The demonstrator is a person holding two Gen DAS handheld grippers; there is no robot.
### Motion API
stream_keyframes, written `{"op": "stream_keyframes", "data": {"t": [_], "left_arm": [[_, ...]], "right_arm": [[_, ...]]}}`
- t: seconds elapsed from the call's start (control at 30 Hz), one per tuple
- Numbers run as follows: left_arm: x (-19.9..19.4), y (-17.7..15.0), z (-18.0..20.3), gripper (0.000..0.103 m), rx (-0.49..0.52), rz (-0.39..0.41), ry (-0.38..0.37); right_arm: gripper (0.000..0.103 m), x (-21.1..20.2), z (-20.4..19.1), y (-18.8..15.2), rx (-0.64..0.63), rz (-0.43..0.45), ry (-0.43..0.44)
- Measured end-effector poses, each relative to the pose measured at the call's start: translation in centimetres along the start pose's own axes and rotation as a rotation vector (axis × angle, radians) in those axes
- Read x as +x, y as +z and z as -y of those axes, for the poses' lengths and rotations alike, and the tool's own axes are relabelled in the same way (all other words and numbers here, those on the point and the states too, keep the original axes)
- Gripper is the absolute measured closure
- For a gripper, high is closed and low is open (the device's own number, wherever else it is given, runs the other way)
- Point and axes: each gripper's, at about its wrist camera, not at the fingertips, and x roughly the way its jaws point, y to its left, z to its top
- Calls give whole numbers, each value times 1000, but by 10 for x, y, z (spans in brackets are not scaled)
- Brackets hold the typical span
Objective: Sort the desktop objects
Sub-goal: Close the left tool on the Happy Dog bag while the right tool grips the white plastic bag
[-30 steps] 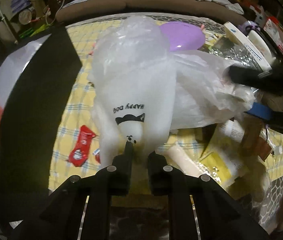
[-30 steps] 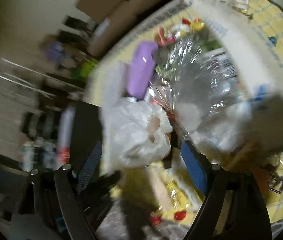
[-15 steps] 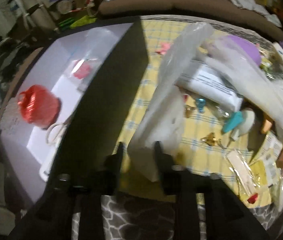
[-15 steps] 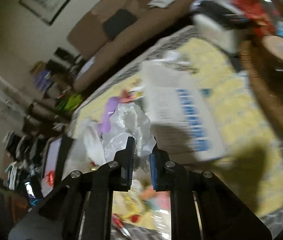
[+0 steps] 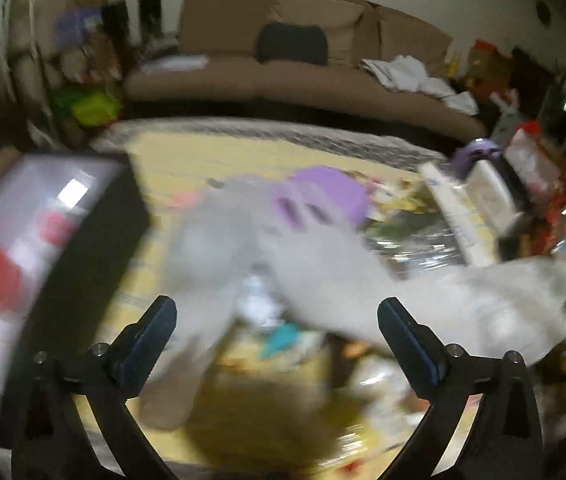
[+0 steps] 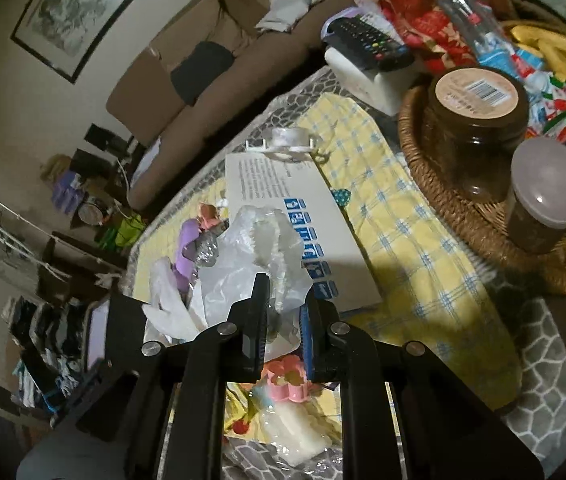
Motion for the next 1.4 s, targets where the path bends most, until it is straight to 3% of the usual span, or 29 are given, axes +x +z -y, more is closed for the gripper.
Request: {"op": "stream_keyframes", "data": {"t": [0.1, 0.23, 0.3, 0.33, 0.37, 0.43, 0.47, 0.5, 0.63, 0.7, 0.73, 0.8, 0.87, 0.97, 1.03, 1.2, 1.27, 1.37, 1.4], "left_arm": [[37, 0, 20, 1, -95, -83, 66], [79, -1, 65, 0, 60, -107, 193], [88, -1, 71, 1, 97, -101, 201], [88, -2, 66, 4, 100, -95, 193], [83, -4, 61, 19, 93, -89, 175], [65, -9, 36, 26, 26, -99, 121], [55, -13, 23, 43, -14, -111, 138], [47, -18, 14, 51, -42, -127, 152], [14, -49, -27, 49, -176, -166, 117], [4, -61, -38, 29, -224, -159, 100], [-3, -65, -46, 24, -261, -128, 106], [-16, -72, -64, 5, -330, -67, 161], [-25, -74, -79, 3, -376, -42, 233], [-33, -72, -88, 5, -354, -68, 437], [-37, -67, -87, 5, -307, -68, 406], [-23, -65, -67, 0, -278, -100, 245], [-3, -68, -53, 0, -209, -176, 262], [24, -80, -32, 0, -67, -212, 435], [32, -83, -28, 0, -34, -208, 460]], "right_arm": [[89, 7, 2, -1, -2, -21, -12], [89, 13, 6, 2, -16, -32, -38], [89, 17, 6, 5, -25, -41, -46], [89, 18, 5, 6, -35, -44, -47], [89, 19, 5, 6, -42, -43, -49], [89, 20, 4, 7, -47, -42, -50], [89, 21, 5, 6, -46, -43, -47], [89, 21, 4, 6, -48, -47, -49], [89, 31, 6, 2, -37, -84, -6], [89, 31, 6, -2, -36, -83, 10], [89, 30, 5, -3, -40, -77, 6], [89, 27, 6, -3, -47, -66, 14], [89, 25, 7, -3, -46, -61, 39], [90, 21, 6, -3, -55, -43, 17], [90, 14, 3, -3, -55, -6, -52], [89, 19, -10, -4, -103, -43, -81], [90, 22, -11, -5, -95, -67, -95], [89, 22, -9, -4, -96, -73, -105], [89, 21, -7, -4, -86, -75, -107]]}}
